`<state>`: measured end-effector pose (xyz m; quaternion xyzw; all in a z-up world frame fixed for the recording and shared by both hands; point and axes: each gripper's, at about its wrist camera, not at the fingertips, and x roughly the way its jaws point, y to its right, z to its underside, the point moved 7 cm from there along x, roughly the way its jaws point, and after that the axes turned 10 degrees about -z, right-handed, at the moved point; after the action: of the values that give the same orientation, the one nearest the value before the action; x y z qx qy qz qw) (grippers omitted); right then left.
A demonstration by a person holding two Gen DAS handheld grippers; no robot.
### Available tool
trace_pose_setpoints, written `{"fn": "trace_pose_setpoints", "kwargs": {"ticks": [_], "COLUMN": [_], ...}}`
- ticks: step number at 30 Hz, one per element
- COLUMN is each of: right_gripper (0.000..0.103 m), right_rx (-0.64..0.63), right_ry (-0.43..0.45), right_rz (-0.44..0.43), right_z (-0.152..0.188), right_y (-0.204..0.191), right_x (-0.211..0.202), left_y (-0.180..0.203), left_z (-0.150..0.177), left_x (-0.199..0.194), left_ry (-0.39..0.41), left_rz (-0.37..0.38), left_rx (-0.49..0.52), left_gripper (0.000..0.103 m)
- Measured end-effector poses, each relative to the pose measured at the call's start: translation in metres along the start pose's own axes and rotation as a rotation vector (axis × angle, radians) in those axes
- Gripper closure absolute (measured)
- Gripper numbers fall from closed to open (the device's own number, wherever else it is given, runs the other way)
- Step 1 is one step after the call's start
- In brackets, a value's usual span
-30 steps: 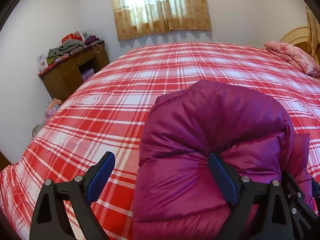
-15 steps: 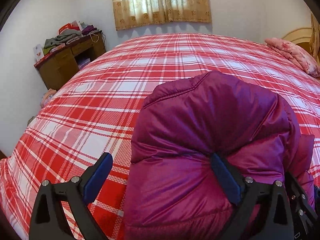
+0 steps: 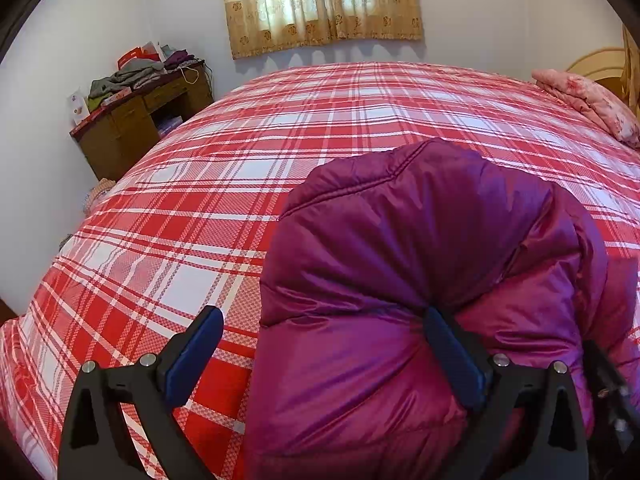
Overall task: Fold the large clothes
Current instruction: 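Hold the folded jacket bundle with both tools and press it together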
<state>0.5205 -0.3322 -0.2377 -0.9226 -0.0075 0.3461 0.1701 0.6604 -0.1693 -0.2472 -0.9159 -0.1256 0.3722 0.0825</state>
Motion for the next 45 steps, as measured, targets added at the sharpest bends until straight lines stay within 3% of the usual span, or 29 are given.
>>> {"fn": "trace_pose_setpoints", "kwargs": {"ticks": [3,8,9,13,16,20,29,45], "right_gripper": [0.054,0.067,0.079,0.084,0.088,0.088,0.089,0.089], "right_rx": [-0.037,-0.068,-0.085,-0.064,-0.047,-0.035,0.003,-0.014], "right_ry": [0.054,0.091,0.091,0.023,0.021,0.017,0.003,-0.028], "right_rz": [0.044,0.008,-0.021,-0.048,-0.044,-0.058,-0.091,-0.056], "right_z": [-0.018,-0.045,-0.046,-0.028,-0.018,-0.014,-0.009,-0.007], "right_y": [-0.01,-0.029,-0.032,-0.018,-0.007,-0.003,0.002,0.001], "right_x": [-0.018,-0.028,-0.023,0.006,0.012,0.014,0.017,0.026], "left_y": [0.0,-0.006,-0.014,-0.029,-0.016,-0.014,-0.007,-0.005], "left_z": [0.0,-0.008,-0.014,-0.034,-0.023,-0.015,-0.012,-0.009], "left_x": [0.0,-0.009,-0.015,-0.028,0.007,0.016,0.019,0.025], "left_ry": [0.001,0.003,0.007,0.063,-0.068,-0.062,-0.051,-0.066], "left_rz": [-0.001,0.013,0.024,0.095,0.075,0.104,0.051,0.048], "left_rx": [0.0,-0.006,-0.044,-0.159,-0.104,-0.149,-0.108,-0.101], "left_gripper": [0.002,0.002,0.002,0.002,0.002,0.001,0.001,0.001]}}
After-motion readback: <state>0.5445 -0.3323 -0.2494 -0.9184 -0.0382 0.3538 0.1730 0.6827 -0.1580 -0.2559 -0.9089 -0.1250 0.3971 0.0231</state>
